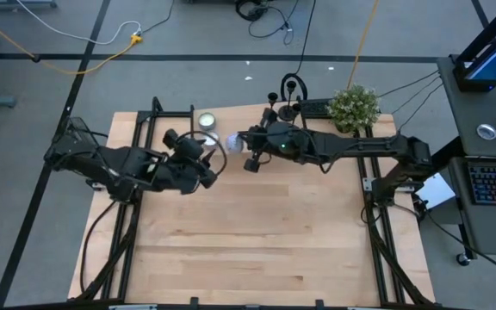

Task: Pick & Place candle stick holders
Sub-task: Put the red patterned scented candle on the shelf

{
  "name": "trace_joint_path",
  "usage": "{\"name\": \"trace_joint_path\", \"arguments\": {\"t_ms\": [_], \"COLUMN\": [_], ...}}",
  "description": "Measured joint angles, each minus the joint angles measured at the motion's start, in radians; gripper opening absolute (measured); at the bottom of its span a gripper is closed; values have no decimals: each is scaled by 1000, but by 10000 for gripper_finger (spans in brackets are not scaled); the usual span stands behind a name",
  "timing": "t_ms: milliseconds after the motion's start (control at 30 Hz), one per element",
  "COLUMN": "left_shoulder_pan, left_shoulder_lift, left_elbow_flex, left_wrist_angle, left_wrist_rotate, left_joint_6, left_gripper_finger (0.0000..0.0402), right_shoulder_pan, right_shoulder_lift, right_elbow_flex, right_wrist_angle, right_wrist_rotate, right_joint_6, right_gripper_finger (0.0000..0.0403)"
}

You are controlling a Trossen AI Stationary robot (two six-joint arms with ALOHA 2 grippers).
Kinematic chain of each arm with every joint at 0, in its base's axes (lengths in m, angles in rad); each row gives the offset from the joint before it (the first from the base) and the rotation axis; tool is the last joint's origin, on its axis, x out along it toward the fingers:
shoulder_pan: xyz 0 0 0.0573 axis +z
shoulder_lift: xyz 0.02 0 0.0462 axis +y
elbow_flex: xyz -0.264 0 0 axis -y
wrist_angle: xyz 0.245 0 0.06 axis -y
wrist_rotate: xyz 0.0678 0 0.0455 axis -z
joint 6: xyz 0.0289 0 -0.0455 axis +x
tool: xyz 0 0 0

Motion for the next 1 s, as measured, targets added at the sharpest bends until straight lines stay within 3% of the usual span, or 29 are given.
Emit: {"name": "trace_joint_path", "arguments": {"t_ms": [267,533,767,1000], "left_shoulder_pan": [79,119,162,189], "left_shoulder_lift": [12,53,53,96], "left_elbow_flex": [0,-1,-1,-2], "left_wrist_angle": [166,168,176,203], "left_wrist_rotate": [246,295,350,498], "left_joint_6": [337,427,437,536], "left_gripper_finger": [184,189,261,323], "right_shoulder_pan": [-26,-25,-24,-23], "right_shoulder_lift": [19,18,18,18], "right_elbow_flex": [1,1,1,1], "right_wrist_angle": [-29,-65,-111,-119], "right_wrist_rotate": [-109,-114,-141,-166], "right_joint_6": [91,100,135,136], "right_gripper_finger": [0,0,0,0]}}
